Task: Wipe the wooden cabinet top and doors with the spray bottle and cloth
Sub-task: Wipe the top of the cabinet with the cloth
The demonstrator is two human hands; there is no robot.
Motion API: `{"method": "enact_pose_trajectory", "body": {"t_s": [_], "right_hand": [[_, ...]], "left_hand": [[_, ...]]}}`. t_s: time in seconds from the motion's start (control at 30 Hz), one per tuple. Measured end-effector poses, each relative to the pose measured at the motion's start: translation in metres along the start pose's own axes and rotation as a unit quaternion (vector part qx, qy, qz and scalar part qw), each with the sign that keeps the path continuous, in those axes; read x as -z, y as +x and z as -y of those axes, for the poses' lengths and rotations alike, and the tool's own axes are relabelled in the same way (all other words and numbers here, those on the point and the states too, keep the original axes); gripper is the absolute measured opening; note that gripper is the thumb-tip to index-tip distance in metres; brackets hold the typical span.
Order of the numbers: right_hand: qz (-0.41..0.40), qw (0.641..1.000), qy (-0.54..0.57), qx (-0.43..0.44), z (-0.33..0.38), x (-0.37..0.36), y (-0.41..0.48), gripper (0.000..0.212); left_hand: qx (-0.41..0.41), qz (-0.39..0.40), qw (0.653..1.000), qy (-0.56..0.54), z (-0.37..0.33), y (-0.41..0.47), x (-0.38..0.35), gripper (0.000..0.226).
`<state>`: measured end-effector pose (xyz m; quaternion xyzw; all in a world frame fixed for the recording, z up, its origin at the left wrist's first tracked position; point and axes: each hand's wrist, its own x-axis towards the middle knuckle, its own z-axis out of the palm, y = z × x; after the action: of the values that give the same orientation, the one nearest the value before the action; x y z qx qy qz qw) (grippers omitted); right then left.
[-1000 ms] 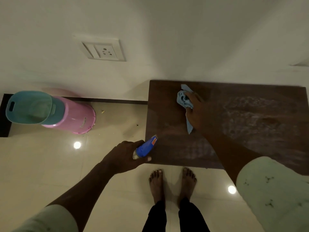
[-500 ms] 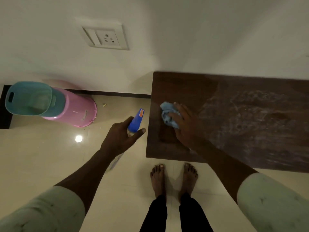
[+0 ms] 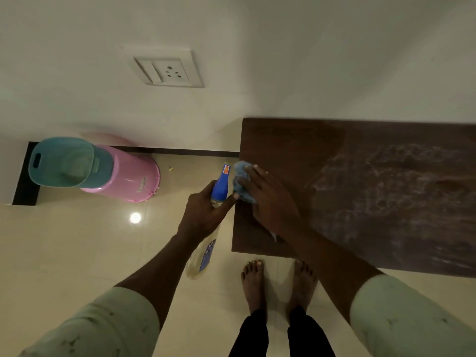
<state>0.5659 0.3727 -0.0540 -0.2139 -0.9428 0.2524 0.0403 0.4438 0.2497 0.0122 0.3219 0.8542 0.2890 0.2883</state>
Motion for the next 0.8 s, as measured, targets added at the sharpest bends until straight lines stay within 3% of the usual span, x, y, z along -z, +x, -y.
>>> {"method": "enact_pose_trajectory", "body": {"t_s": [0.13, 0.23, 0.37, 0.47, 0.57, 0.67, 0.8], "right_hand": [[-0.016, 0.999, -0.031, -0.028, 0.002, 0.0, 0.047, 0.068], [-0.037, 0.997, 0.031, -0.053, 0.024, -0.016, 0.011, 0.068], [-0.011, 0.997, 0.069, -0.029, 0.052, -0.034, -0.072, 0.057], [0.026, 0.999, 0.001, 0.03, 0.035, -0.03, -0.064, 0.059], [-0.001, 0.999, -0.04, -0.034, 0.013, -0.017, -0.035, 0.076], [-0.021, 0.996, -0.01, -0.084, 0.029, -0.021, -0.043, 0.074], [-0.042, 0.998, 0.029, -0.025, 0.059, -0.047, -0.08, 0.067]], "left_hand": [[0.008, -0.005, 1.0, 0.006, 0.004, -0.009, -0.001, 0.053], [0.02, -0.007, 1.0, 0.007, 0.011, -0.013, 0.002, 0.047], [0.022, 0.003, 1.0, 0.008, 0.015, -0.019, 0.004, 0.042], [0.026, 0.007, 1.0, -0.003, 0.011, -0.022, 0.003, 0.045], [0.023, 0.0, 1.0, -0.004, 0.006, -0.024, 0.001, 0.047], [0.034, 0.005, 0.999, -0.005, 0.008, -0.026, -0.001, 0.036], [0.038, 0.021, 0.999, -0.024, 0.01, -0.034, -0.008, 0.041]]}}
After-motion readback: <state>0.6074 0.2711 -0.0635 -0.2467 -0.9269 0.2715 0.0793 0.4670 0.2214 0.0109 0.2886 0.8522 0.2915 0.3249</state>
